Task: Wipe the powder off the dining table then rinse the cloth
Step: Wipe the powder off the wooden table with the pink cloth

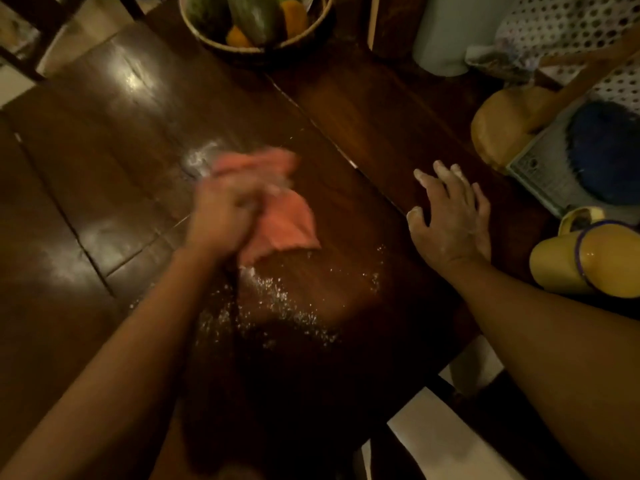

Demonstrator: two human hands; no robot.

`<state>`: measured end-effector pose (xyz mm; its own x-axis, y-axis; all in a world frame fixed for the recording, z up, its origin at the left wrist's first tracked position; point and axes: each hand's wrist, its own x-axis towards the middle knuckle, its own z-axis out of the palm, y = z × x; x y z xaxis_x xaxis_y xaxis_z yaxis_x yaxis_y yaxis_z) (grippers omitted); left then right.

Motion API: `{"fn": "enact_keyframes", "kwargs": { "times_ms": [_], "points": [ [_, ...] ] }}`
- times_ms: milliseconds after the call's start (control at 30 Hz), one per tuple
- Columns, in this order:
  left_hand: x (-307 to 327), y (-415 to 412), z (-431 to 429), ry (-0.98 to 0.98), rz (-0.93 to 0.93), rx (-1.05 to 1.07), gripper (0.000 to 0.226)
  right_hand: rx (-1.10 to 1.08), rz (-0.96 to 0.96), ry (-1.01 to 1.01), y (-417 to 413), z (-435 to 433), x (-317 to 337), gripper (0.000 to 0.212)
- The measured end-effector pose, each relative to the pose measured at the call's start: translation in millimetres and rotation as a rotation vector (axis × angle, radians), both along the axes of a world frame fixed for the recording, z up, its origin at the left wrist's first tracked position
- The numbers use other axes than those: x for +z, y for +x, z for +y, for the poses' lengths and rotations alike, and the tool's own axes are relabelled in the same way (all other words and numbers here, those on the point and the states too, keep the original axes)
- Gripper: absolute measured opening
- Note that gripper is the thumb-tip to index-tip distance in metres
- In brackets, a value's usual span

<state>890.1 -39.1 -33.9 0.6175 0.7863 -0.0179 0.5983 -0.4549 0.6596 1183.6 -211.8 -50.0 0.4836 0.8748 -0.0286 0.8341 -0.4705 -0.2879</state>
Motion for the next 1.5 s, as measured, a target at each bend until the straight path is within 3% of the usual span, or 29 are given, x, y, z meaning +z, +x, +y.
{"fn": "enact_keyframes", "kwargs": {
  "times_ms": [67,133,200,333,400,467,567,633,700,800,867,933,1133,1200,1267,1367,1433,1500],
  "points": [
    [0,-49,20,0.007,0.18,0.431,0.052,-0.004,-0.008,0.017,1,0,-2,0.058],
    [0,-70,8,0.008,0.45,0.566,0.06,0.002,-0.014,0.03,1,-1,-2,0.056],
    [2,-68,-26,0.042,0.507,0.422,0.064,0.008,0.001,0.031,-1,-1,1,0.056],
    [2,-88,-114,0.139,0.519,-0.328,0.068,0.028,-0.037,0.009,-3,-2,-2,0.058],
    [3,-122,-128,0.104,0.458,-0.432,0.066,0.042,-0.06,-0.012,-3,-3,-3,0.059],
    [4,-152,-118,0.035,0.387,-0.164,0.066,0.062,-0.085,-0.021,-5,-5,-5,0.059],
    [2,-169,-118,0.004,0.386,0.518,0.059,0.053,-0.066,-0.018,-10,-6,-5,0.062],
    [2,-154,-143,-0.072,0.452,0.719,0.06,0.029,-0.04,-0.02,-17,-9,-4,0.062],
    [3,-133,-185,-0.085,0.501,0.567,0.065,0.034,-0.046,-0.02,-27,-17,-4,0.059],
    [2,-119,-241,-0.03,0.598,0.143,0.066,0.038,-0.066,-0.037,-35,-30,-6,0.059],
    [3,-125,-243,-0.011,0.599,0.025,0.059,0.041,-0.059,-0.035,-35,-33,-5,0.06],
    [7,-128,-216,-0.007,0.531,0.047,0.054,0.039,-0.069,-0.028,-36,-32,-6,0.059],
    [-2,-61,-87,-0.046,0.521,0.56,0.055,0.008,-0.077,-0.052,-37,-29,-4,0.062],
    [-5,-20,-54,-0.084,0.496,0.613,0.059,-0.001,-0.069,-0.047,-37,-29,-4,0.062],
    [-5,18,-48,-0.036,0.508,0.42,0.061,-0.004,-0.06,-0.04,-36,-29,-4,0.061],
    [0,45,-87,0.131,0.477,-0.151,0.062,-0.018,-0.042,-0.028,-36,-29,-3,0.061],
    [0,26,-123,0.19,0.457,-0.485,0.059,-0.029,-0.041,-0.032,-38,-29,-2,0.061],
    [0,-7,-135,0.191,0.43,-0.628,0.054,-0.038,-0.039,-0.046,-38,-28,-1,0.062]
  ]
}}
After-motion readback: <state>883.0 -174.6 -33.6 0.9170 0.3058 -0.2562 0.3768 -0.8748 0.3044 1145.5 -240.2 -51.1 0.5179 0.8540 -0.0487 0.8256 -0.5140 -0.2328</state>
